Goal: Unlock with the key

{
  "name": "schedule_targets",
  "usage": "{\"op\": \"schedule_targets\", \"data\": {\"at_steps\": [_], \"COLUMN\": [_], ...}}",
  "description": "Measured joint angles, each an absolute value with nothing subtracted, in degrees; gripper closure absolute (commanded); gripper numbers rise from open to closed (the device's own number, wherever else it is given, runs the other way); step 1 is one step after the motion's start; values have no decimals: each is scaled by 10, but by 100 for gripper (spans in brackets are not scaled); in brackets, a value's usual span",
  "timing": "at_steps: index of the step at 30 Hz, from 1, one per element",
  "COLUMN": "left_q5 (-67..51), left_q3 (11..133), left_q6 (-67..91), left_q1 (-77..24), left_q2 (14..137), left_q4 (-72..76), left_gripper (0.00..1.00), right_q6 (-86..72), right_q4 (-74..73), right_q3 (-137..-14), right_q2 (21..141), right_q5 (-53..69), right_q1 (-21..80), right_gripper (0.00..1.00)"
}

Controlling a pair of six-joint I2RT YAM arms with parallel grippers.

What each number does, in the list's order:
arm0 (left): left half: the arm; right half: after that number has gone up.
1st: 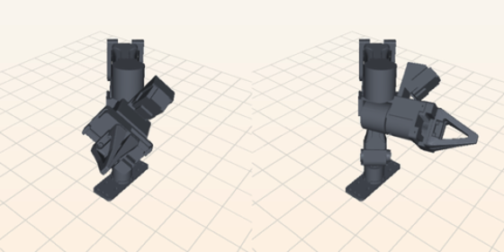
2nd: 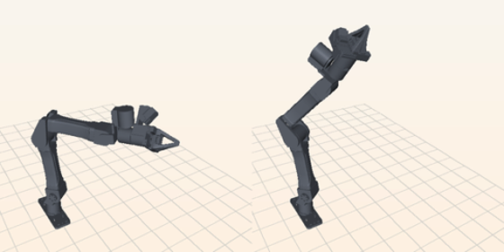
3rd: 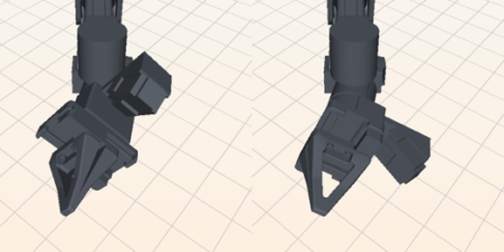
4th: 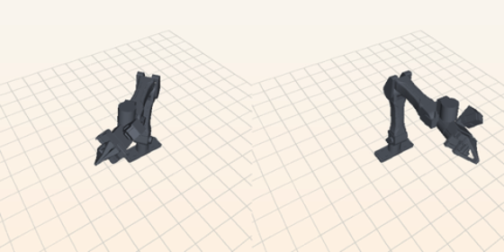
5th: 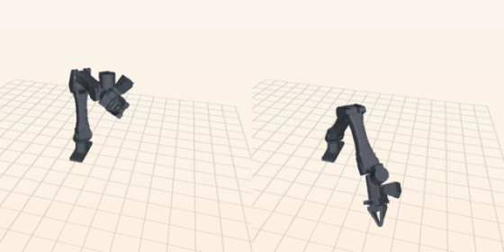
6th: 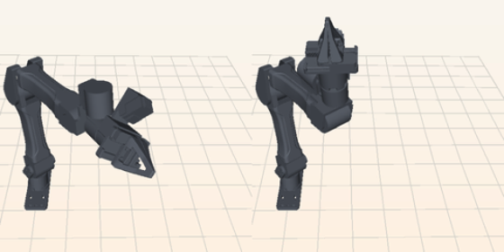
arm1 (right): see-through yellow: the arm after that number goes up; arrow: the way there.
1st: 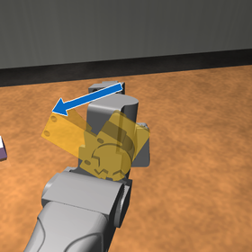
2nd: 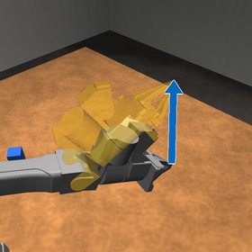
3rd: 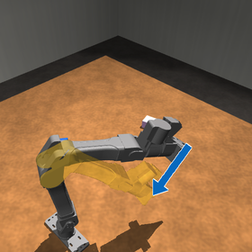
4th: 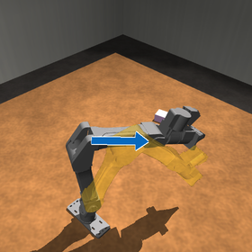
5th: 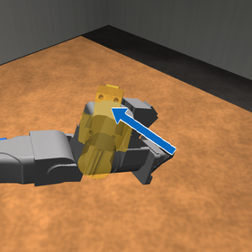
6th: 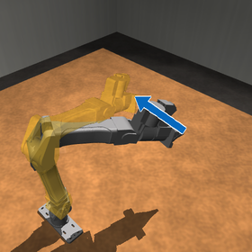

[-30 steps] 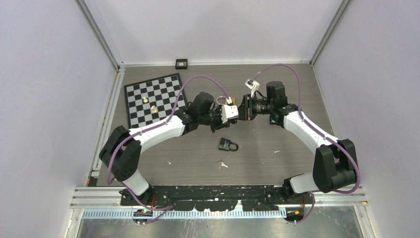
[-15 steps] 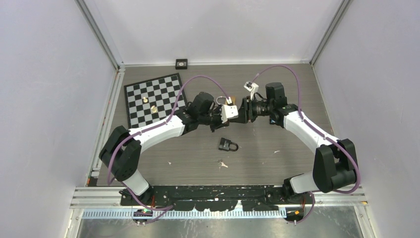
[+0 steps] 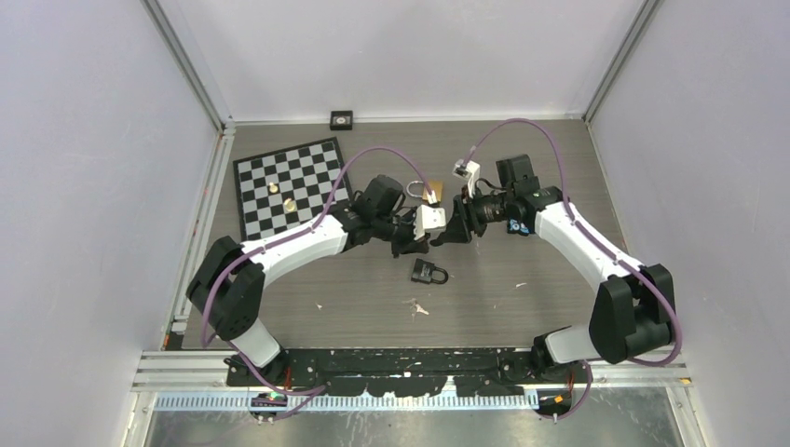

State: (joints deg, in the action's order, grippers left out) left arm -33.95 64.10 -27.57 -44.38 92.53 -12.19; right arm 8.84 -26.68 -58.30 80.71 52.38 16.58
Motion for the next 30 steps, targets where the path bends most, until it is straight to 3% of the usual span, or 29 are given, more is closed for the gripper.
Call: {"op": "schedule_targets", "data": {"at_steps": [6, 18, 24, 30], "left_q5": [-397, -468, -493, -509], "left_q3": [678, 685, 686, 686], "left_q6": [-279, -269, -255, -244], "left_q1": [-442, -433, -422, -415], "left_q2": [925, 925, 925, 925], "left_q4": [-193, -229, -230, -230], "left_gripper": [100, 100, 100, 100], "right_q6": [173, 197, 200, 198], "right_q4": [-331, -341, -339, -329], "right_q3": [-592, -587, -574, -573], "right_q2": [752, 714, 714, 714], "right_q5": [524, 531, 517, 502], "right_q1": [171, 221, 247, 253], "right_gripper": [50, 50, 62, 64]}}
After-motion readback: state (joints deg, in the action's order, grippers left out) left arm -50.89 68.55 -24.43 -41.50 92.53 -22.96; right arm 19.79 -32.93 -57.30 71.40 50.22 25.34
